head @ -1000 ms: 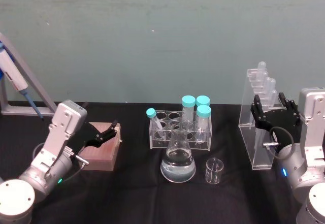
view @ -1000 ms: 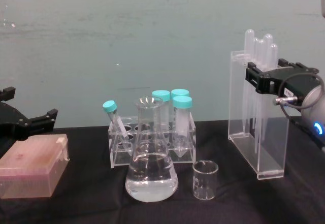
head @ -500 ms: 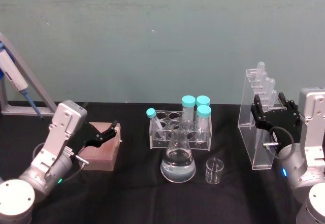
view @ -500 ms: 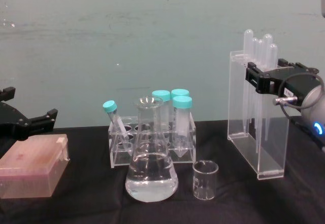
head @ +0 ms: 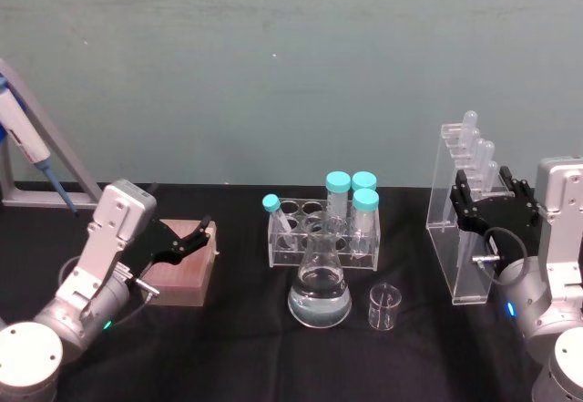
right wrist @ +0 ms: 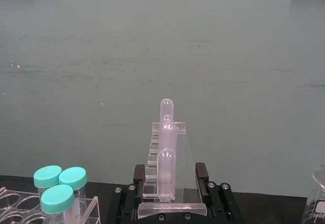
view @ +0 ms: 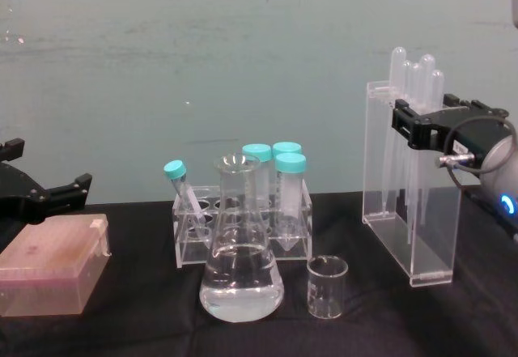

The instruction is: Place the experimental apparatus aside using one hand.

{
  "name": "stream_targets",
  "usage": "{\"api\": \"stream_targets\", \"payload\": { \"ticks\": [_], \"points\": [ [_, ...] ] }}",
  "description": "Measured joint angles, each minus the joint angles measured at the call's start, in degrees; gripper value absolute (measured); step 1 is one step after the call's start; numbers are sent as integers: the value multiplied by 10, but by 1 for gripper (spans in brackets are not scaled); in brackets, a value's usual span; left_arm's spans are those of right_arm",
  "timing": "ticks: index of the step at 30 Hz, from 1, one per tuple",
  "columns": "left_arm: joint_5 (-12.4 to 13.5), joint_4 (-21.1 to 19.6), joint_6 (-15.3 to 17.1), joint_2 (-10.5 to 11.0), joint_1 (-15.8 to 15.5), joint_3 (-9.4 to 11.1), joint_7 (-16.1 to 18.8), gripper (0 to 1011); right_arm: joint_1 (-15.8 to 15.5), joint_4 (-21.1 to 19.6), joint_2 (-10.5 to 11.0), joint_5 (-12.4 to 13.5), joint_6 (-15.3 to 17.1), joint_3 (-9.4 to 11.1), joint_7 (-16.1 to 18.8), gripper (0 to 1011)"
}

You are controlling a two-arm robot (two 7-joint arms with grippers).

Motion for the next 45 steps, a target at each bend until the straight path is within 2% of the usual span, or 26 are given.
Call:
{"api": "stream_targets", "payload": {
  "ticks": [22, 45],
  "points": [
    [0, 0, 0, 0, 0, 0, 0, 1000, 6, 4, -3, 11, 7, 9, -2, 600],
    [0, 0, 0, 0, 0, 0, 0, 1000, 14, 17, -2, 4, -18, 15, -11, 599]
  ]
}}
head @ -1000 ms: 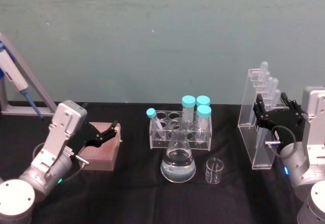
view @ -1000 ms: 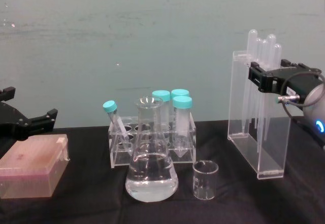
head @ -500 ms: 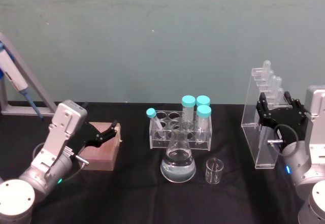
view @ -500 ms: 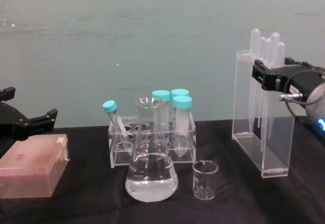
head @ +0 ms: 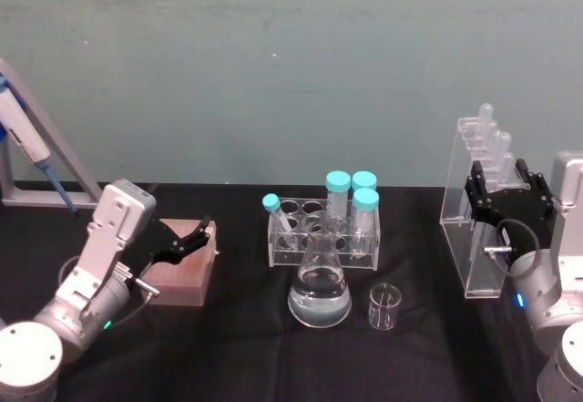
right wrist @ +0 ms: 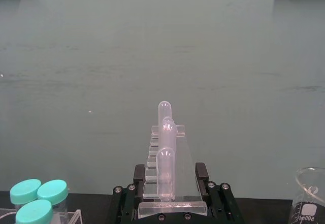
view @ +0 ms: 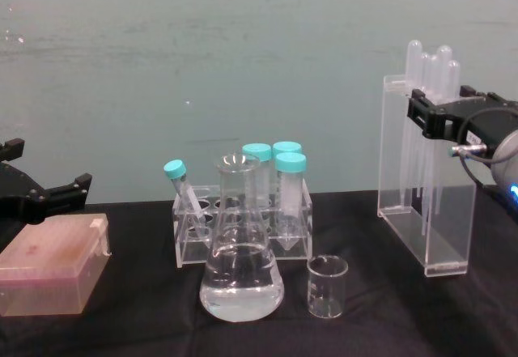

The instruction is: Place the experimental apparatus aside using one hand.

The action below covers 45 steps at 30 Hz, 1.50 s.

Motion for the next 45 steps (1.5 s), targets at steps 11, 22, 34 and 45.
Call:
{"api": "stream_targets", "payload": {
  "ticks": [11, 22, 34, 45],
  "points": [
    [0, 0, 0, 0, 0, 0, 0, 1000, 6, 8, 3, -7, -14, 8, -5, 600],
    [0, 0, 0, 0, 0, 0, 0, 1000, 13, 16, 8, -9, -21, 20, -7, 599],
    [0, 0, 0, 0, 0, 0, 0, 1000, 14, 16, 15, -8, -21, 30, -3, 600],
    [0, 0, 0, 0, 0, 0, 0, 1000, 14, 14, 24, -4, -25, 40, 5, 600]
  ]
}}
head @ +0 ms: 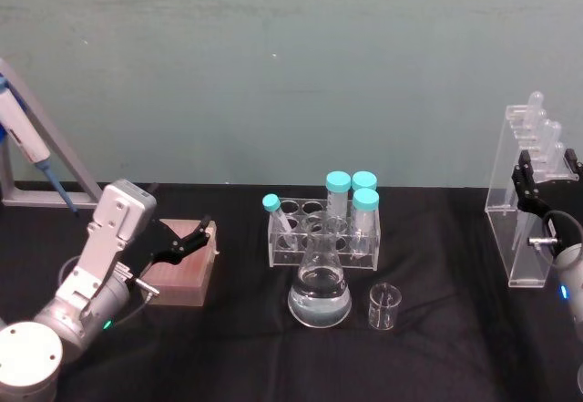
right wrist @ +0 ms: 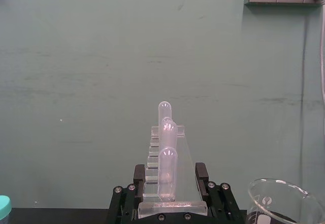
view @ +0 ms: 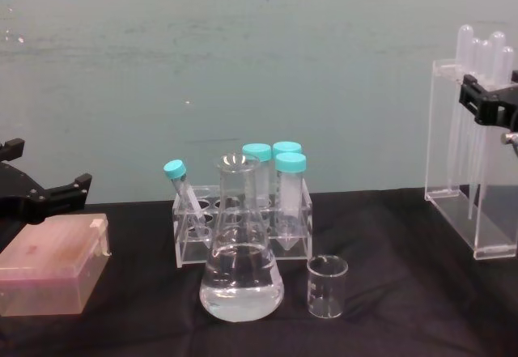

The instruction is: Place the experimental apparatus aside using one hand.

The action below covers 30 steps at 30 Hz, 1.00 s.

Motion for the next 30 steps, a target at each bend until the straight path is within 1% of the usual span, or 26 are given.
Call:
{"api": "stream_targets", "payload": {
  "ticks": [13, 18, 30],
  "points": [
    [0, 0, 0, 0, 0, 0, 0, 1000, -1, -3, 16, 13, -5, 11, 17, 600],
    [0, 0, 0, 0, 0, 0, 0, 1000, -2, -3, 25, 20, -9, 16, 27, 600],
    [0, 0, 0, 0, 0, 0, 0, 1000, 0, 2, 40, 35, -14, 22, 43, 600]
  ]
}}
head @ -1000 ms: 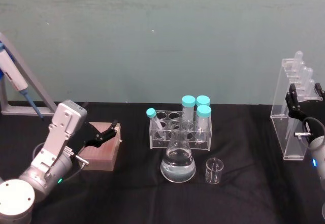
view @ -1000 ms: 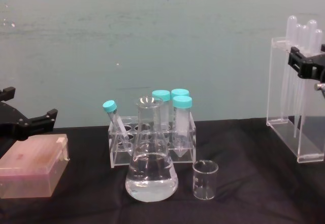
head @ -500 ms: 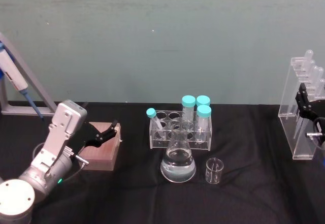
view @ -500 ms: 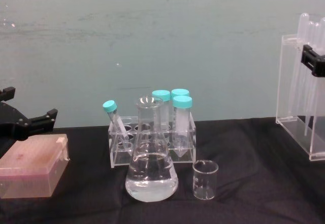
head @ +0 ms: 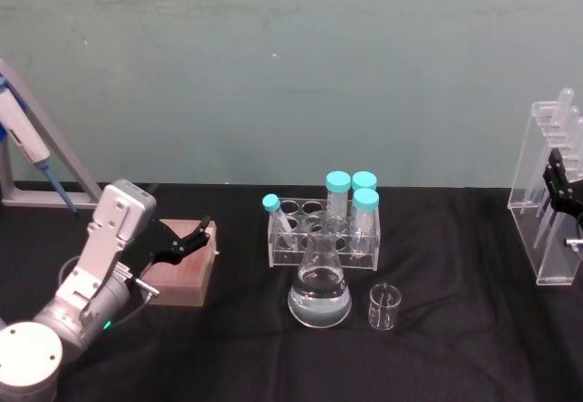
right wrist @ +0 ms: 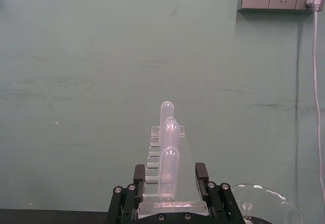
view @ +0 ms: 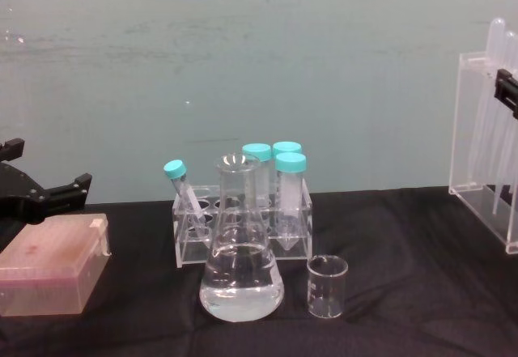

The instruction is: Place the experimental apparatus aside using one hand.

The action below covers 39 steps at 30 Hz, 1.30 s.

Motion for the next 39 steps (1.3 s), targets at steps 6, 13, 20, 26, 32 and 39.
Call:
{"api": "stream_targets", "payload": {
  "ticks": [6, 13, 20, 26, 32, 39],
  "points": [
    [0, 0, 0, 0, 0, 0, 0, 1000, 2, 4, 7, 5, 0, 4, 4, 600],
    [0, 0, 0, 0, 0, 0, 0, 1000, 4, 7, 15, 11, -2, 9, 8, 600],
    [0, 0, 0, 0, 0, 0, 0, 1000, 5, 11, 20, 16, -3, 13, 11, 600],
    [0, 0, 0, 0, 0, 0, 0, 1000, 5, 13, 23, 22, -3, 16, 14, 600],
    [0, 0, 0, 0, 0, 0, 0, 1000, 5, 15, 26, 26, -3, 17, 18, 599],
    [0, 0, 0, 0, 0, 0, 0, 1000, 8, 24, 30, 29, -5, 19, 21, 599]
  ]
}}
